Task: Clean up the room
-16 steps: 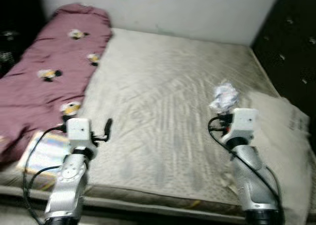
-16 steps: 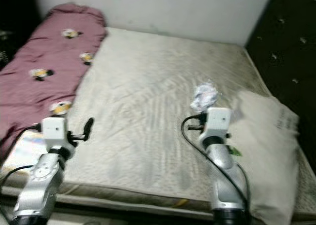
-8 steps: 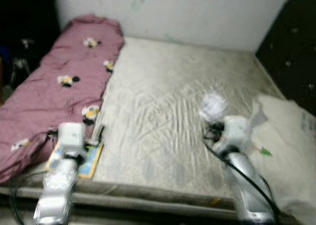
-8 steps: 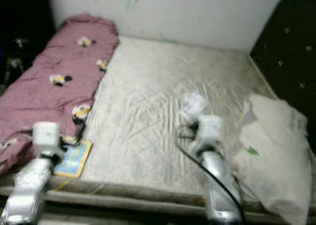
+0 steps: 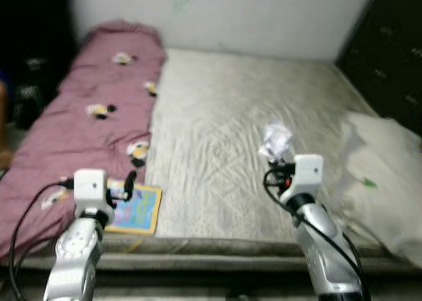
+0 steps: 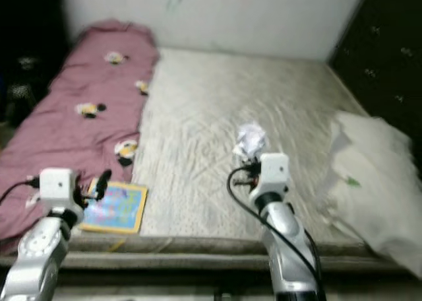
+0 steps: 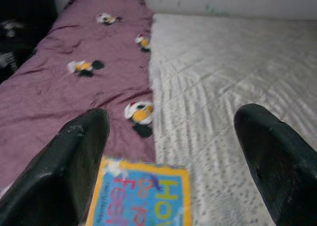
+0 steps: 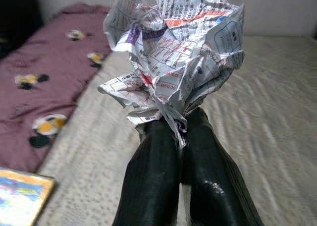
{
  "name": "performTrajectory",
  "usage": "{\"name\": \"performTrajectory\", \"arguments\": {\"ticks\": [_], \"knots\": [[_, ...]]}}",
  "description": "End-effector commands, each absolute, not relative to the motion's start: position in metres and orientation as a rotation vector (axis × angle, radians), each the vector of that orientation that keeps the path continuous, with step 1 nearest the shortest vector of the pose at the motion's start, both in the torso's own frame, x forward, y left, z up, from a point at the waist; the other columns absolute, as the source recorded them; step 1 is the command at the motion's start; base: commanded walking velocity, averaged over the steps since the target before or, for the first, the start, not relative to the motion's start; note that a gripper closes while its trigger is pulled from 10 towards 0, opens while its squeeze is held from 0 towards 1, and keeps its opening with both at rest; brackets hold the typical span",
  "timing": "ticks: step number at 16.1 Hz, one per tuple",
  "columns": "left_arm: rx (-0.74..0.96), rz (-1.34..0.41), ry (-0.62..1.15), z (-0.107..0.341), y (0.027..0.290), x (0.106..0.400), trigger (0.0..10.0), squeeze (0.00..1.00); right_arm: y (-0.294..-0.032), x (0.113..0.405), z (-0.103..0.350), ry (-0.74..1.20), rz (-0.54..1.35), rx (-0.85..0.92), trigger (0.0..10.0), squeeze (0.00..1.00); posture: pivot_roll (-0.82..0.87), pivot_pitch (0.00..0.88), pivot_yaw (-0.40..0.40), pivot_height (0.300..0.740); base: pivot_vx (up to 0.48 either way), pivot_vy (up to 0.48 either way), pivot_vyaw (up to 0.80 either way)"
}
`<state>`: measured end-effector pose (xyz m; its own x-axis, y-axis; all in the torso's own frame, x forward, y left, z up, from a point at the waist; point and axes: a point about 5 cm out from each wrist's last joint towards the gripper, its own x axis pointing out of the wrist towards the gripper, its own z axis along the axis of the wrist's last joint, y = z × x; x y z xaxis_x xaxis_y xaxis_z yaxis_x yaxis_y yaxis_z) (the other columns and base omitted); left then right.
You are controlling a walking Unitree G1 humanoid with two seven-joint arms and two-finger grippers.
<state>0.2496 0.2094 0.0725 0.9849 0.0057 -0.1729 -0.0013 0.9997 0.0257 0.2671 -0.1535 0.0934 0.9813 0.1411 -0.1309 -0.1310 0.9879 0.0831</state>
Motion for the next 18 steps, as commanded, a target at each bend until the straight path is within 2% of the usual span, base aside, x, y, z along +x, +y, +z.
{"name": "performTrajectory", "arguments": {"ticks": [1, 7, 10, 15, 18], "knots": [[0.012, -0.029, 0.164, 0.076, 0.197, 0.255, 10.0, 0.0, -0.165, 0.267, 0.092, 0.144, 0.107, 0.061, 10.0, 0.0, -0.03, 0.0, -0.072, 0.74, 0.0, 0.48, -0.53], [-0.037, 0.016, 0.187, 0.07, 0.202, 0.254, 10.0, 0.0, -0.163, 0.27, 0.09, 0.141, 0.127, 0.08, 10.0, 0.0, -0.05, 0.0, -0.065, 0.74, 0.0, 0.48, 0.0], [-0.018, -0.001, 0.138, 0.077, 0.198, 0.264, 10.0, 0.0, -0.158, 0.274, 0.095, 0.118, 0.158, 0.064, 10.0, 0.0, -0.03, 0.0, -0.081, 0.74, 0.0, 0.48, 0.0], [-0.002, -0.004, 0.122, 0.081, 0.197, 0.268, 10.0, 0.0, -0.145, 0.282, 0.098, 0.098, 0.211, 0.059, 10.0, 0.0, -0.02, 0.0, -0.078, 0.74, 0.0, 0.0, 0.78], [-0.031, 0.011, 0.153, 0.075, 0.2, 0.266, 10.0, 0.0, -0.144, 0.282, 0.096, 0.104, 0.203, 0.076, 10.0, 0.0, -0.03, 0.0, -0.073, 0.74, 0.0, 0.48, 0.5]]}}
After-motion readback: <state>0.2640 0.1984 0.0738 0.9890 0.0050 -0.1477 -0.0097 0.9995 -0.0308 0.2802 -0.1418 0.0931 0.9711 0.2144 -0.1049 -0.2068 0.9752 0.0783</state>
